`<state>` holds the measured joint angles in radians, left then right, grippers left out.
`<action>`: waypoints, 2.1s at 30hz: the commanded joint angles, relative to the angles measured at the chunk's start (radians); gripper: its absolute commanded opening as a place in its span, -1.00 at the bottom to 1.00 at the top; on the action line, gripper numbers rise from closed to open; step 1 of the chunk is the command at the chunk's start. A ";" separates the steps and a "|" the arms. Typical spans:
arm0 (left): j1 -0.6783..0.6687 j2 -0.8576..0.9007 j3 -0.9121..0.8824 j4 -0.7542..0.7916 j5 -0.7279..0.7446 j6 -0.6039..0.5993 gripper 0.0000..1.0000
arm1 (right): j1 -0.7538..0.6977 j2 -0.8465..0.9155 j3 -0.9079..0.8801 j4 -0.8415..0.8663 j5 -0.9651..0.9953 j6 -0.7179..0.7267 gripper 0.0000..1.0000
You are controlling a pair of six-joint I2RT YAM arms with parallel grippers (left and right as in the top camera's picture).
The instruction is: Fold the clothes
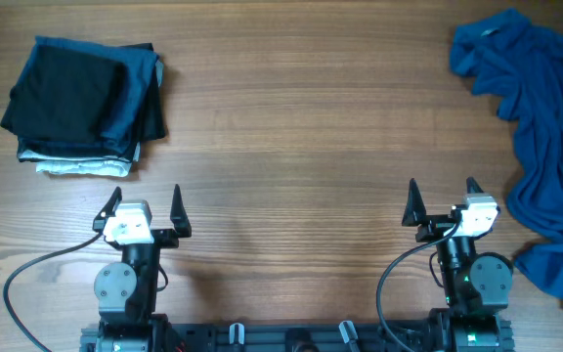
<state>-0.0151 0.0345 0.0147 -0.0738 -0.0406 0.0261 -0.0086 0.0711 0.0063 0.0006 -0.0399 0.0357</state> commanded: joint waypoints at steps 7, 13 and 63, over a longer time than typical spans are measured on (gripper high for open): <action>-0.006 -0.007 -0.008 0.006 -0.016 0.023 1.00 | -0.004 0.004 -0.001 0.014 -0.006 0.016 0.99; -0.006 -0.007 -0.008 0.006 -0.016 0.022 1.00 | -0.004 0.004 0.067 0.018 -0.162 0.228 0.99; -0.006 -0.007 -0.008 0.006 -0.016 0.023 0.99 | -0.201 2.165 1.700 -0.515 0.232 0.047 0.44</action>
<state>-0.0151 0.0345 0.0116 -0.0708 -0.0406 0.0265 -0.2077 2.1956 1.6978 -0.5175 0.1493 0.0677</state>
